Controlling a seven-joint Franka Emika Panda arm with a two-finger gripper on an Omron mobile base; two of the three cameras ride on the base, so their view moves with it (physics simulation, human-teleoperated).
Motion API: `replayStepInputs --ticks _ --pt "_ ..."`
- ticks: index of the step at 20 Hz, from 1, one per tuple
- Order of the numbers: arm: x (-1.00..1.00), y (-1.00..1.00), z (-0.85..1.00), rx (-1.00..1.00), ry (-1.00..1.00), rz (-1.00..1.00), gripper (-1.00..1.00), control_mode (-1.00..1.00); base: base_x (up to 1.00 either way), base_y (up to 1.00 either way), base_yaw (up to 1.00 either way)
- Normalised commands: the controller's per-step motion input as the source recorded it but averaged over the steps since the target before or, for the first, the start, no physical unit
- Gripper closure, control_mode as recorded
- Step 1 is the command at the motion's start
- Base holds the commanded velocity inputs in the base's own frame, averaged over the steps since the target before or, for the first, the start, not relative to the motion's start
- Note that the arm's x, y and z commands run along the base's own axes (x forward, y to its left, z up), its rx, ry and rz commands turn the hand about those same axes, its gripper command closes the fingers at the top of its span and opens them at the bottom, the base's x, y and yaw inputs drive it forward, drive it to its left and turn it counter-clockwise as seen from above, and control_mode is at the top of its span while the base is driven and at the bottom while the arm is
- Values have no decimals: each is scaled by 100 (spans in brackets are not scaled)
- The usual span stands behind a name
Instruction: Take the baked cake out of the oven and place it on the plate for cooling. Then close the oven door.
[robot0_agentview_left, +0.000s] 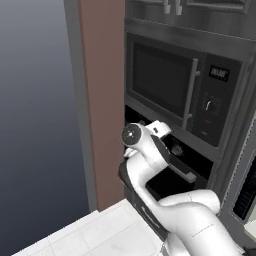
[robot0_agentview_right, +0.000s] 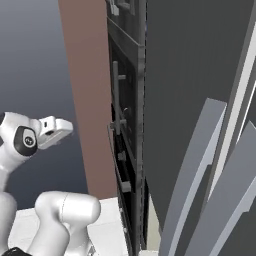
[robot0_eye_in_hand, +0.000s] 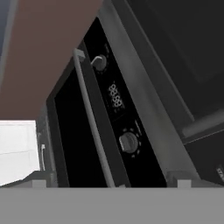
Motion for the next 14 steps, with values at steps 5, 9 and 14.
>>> replayStepInputs --ticks 5,9,14 --pt "65 0 -46 -15 0 0 -100 -100 0 0 0" --pt "54 0 -31 -16 2 -1 -100 -100 0 0 0" --pt "52 -16 -43 -14 1 -1 -100 -100 0 0 0"
